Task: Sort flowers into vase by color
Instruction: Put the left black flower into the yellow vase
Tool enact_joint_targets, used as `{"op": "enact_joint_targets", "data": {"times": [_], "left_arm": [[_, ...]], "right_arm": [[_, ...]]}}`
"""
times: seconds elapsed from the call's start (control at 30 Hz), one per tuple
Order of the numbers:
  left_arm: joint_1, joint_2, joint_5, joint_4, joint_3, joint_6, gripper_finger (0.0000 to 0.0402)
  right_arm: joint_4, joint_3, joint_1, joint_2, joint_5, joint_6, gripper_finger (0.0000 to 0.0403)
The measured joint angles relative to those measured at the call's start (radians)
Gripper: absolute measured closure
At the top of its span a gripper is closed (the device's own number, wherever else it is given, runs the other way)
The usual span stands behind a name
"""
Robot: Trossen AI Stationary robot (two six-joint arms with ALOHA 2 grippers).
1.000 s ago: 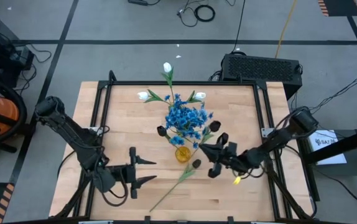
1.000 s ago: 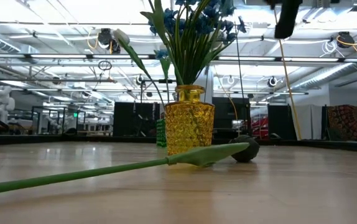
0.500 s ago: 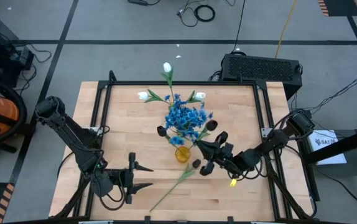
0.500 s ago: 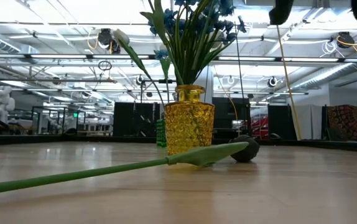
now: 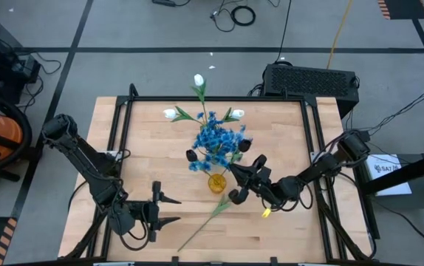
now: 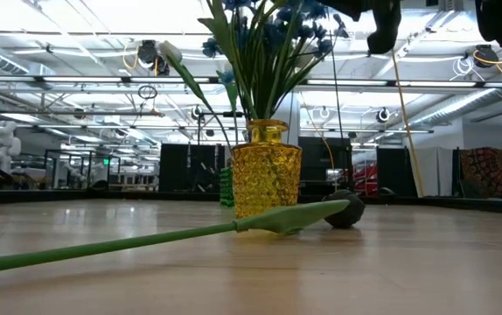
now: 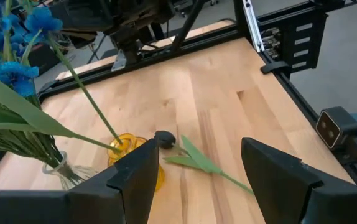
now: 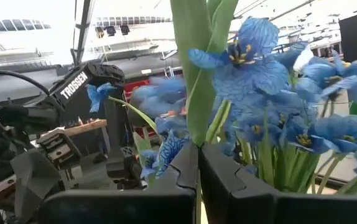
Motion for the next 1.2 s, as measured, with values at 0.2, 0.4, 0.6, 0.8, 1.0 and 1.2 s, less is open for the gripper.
{"op": "enact_joint_targets", "data": {"times": [0.2, 0.4, 0.6, 0.8, 1.0, 1.2], "left_arm": [[0.004, 0.000, 0.000, 0.000, 0.000, 0.000, 0.0167], [0.006, 0.000, 0.000, -0.007, 0.000, 0.001, 0.0167], [0.006, 0.000, 0.000, -0.014, 0.000, 0.000, 0.0167], [0.006, 0.008, 0.000, -0.017, 0.000, 0.000, 0.0167], [0.009, 0.041, 0.000, -0.017, 0.000, 0.000, 0.0167], [0.042, 0.109, 0.000, 0.000, 0.000, -0.021, 0.0167]], "right_arm": [[-0.027, 0.000, -0.003, 0.007, 0.002, 0.017, 0.0402], [-0.070, -0.001, -0.003, 0.007, 0.012, 0.046, 0.0384], [-0.093, -0.001, 0.005, 0.006, 0.083, 0.064, 0.0343], [-0.093, -0.001, 0.022, 0.006, 0.088, 0.063, 0.0303], [-0.093, -0.001, 0.068, -0.011, 0.196, 0.016, 0.0256], [-0.091, -0.001, 0.141, -0.090, 0.353, -0.129, 0.0200]]}}
